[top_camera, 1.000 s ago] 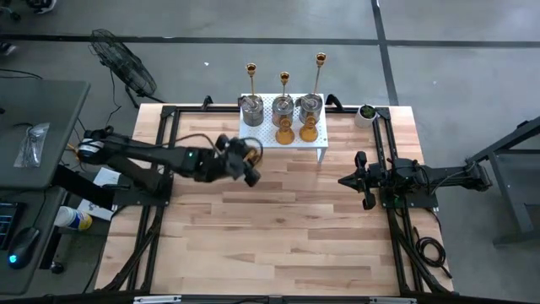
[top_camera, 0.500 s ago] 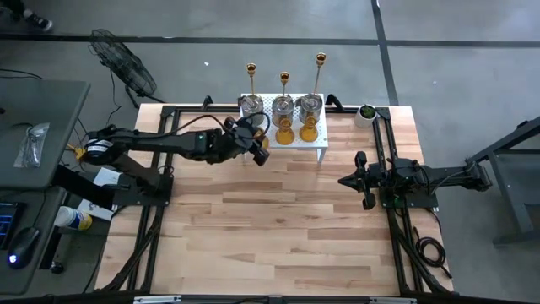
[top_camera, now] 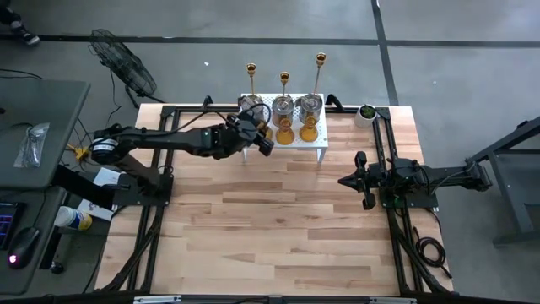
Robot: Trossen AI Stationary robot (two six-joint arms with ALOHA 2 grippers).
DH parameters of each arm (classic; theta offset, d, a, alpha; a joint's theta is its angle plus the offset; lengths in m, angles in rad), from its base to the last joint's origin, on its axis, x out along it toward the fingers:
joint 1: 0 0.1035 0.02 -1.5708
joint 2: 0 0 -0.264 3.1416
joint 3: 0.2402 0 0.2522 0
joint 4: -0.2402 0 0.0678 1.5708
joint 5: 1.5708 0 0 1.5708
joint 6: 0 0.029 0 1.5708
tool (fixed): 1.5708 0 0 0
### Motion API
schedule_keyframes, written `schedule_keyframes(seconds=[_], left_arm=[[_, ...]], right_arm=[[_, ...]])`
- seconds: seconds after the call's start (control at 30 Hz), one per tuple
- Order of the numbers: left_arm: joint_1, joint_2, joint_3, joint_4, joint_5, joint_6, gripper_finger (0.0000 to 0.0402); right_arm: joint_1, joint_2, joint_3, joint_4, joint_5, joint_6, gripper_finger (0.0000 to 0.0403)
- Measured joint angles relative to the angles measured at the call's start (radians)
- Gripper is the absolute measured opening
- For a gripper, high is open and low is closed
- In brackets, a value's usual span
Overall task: Pick & Place candle stick holders
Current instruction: Put the brown glass candle holder on the shelf
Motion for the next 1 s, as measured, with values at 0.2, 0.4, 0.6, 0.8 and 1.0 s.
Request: schedule_keyframes(seconds=[0.2,0.4,0.6,0.8,1.0], left_arm=[[0.017,0.026,0.023,-0.011,-0.005,-0.004,0.0141],[0.043,0.068,0.074,-0.057,-0.003,-0.001,0.0141],[0.057,0.093,0.107,-0.075,0.027,0.001,0.0141],[0.055,0.093,0.108,-0.102,0.027,-0.011,0.0141],[0.055,0.092,0.108,-0.113,0.027,-0.025,0.0141]], right_arm=[[0.0,0.0,0.0,0.0,0.0,0.0,0.0004],[0.0,0.0,0.0,0.0,0.0,0.0,0.0004],[0.0,0.0,0.0,0.001,0.001,0.0,0.0004],[0.001,0.0,0.0,0.002,0.001,0.0,0.0004],[0.001,0.0,0.0,0.002,0.001,0.0,0.0004]])
